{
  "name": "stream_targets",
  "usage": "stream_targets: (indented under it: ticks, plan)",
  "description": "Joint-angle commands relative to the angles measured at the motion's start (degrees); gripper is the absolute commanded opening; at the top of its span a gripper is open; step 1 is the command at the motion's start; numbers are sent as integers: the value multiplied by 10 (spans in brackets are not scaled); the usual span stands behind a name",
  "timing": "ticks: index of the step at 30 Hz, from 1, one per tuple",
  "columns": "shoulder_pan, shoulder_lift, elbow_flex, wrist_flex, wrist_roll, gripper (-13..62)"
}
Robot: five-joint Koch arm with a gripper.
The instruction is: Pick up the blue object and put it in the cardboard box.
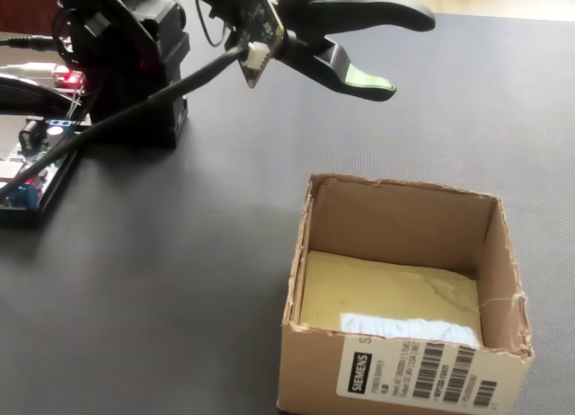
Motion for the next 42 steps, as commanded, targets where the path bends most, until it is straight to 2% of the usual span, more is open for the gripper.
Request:
stream_targets:
  ticks: [1,11,19,42]
  plan:
    - [-18,34,6,-62,14,341]
    - [-39,57,149,-50,13,341]
    - [-41,57,149,124,-29,341]
    - [-34,56,149,124,-25,340]
